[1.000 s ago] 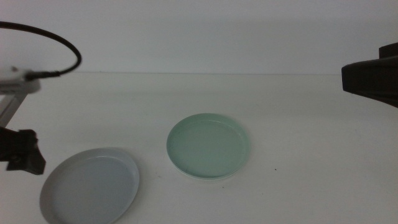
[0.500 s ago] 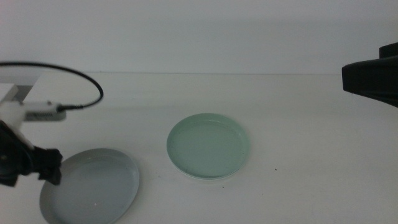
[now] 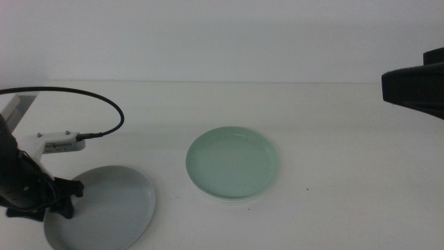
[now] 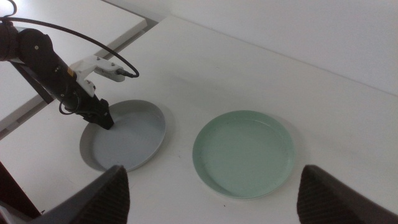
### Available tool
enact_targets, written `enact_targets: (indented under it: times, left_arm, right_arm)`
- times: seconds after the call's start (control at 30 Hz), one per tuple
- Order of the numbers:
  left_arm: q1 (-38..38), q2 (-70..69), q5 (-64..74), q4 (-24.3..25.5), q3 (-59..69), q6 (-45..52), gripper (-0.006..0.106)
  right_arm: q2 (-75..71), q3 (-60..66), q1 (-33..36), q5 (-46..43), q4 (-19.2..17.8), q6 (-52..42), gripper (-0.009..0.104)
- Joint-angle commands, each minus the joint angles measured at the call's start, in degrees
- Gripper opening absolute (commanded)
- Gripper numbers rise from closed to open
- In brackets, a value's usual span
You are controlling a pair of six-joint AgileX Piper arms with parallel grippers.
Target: Stack the three bowls on top of each other.
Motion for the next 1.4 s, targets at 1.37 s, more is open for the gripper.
enact_targets:
  times: [1.37]
  left_arm:
    - [-26.87,24.33,22.32,-8.35,-51.24,-13.45,-0.002]
  right_arm:
    - [-0.06,0.15,-0.16,-0.75,0.3,-0.01,0.093]
